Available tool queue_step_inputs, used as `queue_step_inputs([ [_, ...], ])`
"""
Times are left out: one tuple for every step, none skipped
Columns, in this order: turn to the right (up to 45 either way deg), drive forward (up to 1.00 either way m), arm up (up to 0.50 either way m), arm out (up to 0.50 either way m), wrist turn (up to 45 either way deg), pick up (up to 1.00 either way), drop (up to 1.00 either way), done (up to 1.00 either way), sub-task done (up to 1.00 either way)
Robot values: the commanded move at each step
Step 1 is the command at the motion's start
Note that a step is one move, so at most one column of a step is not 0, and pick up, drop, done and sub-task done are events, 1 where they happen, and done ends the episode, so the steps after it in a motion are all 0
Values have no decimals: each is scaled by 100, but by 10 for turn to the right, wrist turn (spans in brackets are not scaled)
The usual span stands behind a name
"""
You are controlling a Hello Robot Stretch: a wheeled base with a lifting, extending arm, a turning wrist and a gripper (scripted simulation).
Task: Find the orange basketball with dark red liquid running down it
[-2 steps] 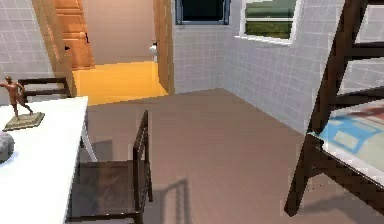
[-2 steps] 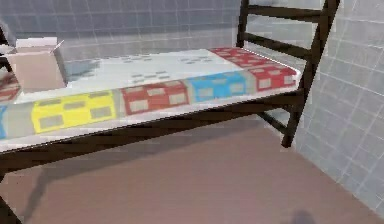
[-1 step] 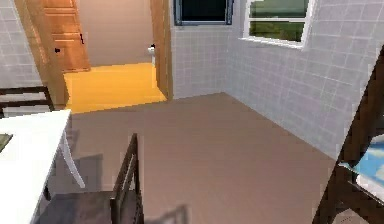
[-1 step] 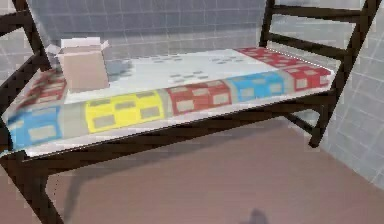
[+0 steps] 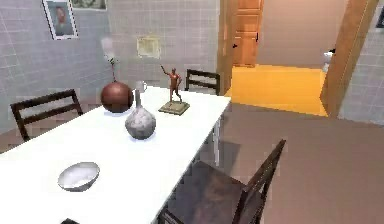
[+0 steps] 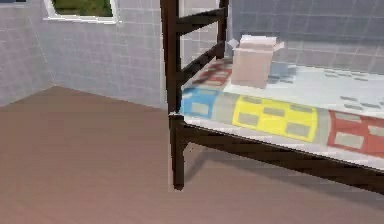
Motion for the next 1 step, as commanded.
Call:
queue_step_inputs([
  [-450,0,0,0,0,0,0,0,0],
])
